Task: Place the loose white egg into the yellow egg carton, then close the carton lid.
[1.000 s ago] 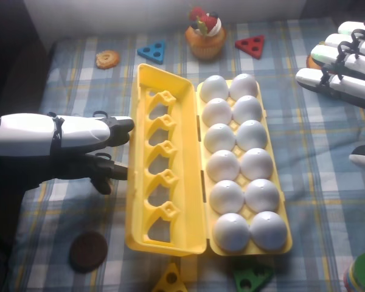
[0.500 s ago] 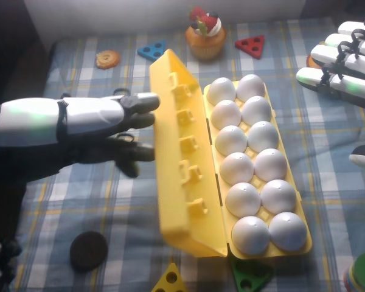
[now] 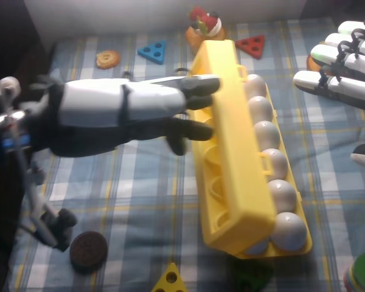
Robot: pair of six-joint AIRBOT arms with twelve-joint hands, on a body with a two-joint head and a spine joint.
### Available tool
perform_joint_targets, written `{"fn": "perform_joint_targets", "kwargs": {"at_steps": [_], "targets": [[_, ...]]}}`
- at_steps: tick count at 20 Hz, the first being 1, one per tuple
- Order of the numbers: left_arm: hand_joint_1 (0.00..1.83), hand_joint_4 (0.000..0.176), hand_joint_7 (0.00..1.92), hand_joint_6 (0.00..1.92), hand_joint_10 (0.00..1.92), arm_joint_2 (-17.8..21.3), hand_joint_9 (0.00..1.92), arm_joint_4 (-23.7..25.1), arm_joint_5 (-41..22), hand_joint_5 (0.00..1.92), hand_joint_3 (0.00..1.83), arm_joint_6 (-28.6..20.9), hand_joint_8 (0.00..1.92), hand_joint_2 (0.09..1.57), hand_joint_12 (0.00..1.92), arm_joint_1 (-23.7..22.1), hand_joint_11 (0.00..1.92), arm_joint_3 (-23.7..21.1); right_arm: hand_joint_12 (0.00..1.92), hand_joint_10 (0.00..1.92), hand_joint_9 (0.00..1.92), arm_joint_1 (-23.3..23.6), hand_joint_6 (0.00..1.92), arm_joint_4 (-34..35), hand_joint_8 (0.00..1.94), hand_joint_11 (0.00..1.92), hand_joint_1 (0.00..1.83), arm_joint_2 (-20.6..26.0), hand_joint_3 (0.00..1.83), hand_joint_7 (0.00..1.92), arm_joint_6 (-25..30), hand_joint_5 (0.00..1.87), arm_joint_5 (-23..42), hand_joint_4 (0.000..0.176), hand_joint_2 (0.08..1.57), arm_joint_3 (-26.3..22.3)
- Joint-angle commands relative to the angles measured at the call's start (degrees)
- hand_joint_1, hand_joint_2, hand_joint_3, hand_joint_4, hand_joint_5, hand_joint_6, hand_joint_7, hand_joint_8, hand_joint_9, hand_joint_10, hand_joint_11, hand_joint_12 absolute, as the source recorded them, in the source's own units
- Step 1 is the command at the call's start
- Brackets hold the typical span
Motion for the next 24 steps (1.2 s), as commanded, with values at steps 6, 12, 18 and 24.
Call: {"fn": "perform_joint_targets", "kwargs": {"at_steps": [6, 12, 18, 24], "targets": [[0.0, 0.0, 0.0, 0.0, 0.02, -4.8, 0.35, 13.5, 0.5, 0.0, 0.0, -10.3, 0.0, 1.4, 1.63, -8.7, 0.09, 3.5, 0.0, 0.0, 0.0, 0.5, 0.0, 0.4, 0.0, 0.0, 0.45, 1.3, 0.0, 0.0, -0.1, 0.0, 8.0, 0.083, 1.33, 0.0], [0.0, 0.023, 0.0, 0.0, 0.0, -11.5, 0.23, 34.5, 2.7, 0.0, 0.01, -23.9, 0.0, 1.43, 1.67, -16.7, 0.0, 7.8, 0.0, 0.0, 0.0, 0.5, 0.0, 0.4, 0.0, 0.0, 0.44, 1.5, 0.0, 0.0, -0.2, 0.0, 8.1, 0.064, 1.34, 0.0], [0.03, 0.007, 0.0, 0.0, 0.02, -12.3, 0.2, 37.5, 2.8, 0.0, 0.0, -25.6, 0.0, 1.46, 1.47, -17.6, 0.0, 8.1, 0.0, 0.0, 0.0, 0.5, 0.0, 0.4, 0.0, 0.0, 0.39, 1.5, 0.01, 0.0, -0.4, 0.0, 8.1, 0.035, 1.35, 0.0], [0.0, 0.038, 0.0, 0.0, 0.06, -13.1, 0.25, 40.0, 3.2, 0.0, 0.0, -26.3, 0.0, 1.43, 1.7, -18.6, 0.0, 8.3, 0.0, 0.0, 0.0, 0.5, 0.0, 0.4, 0.0, 0.0, 0.42, 1.5, 0.0, 0.0, -0.4, 0.0, 8.2, 0.044, 1.35, 0.0]]}}
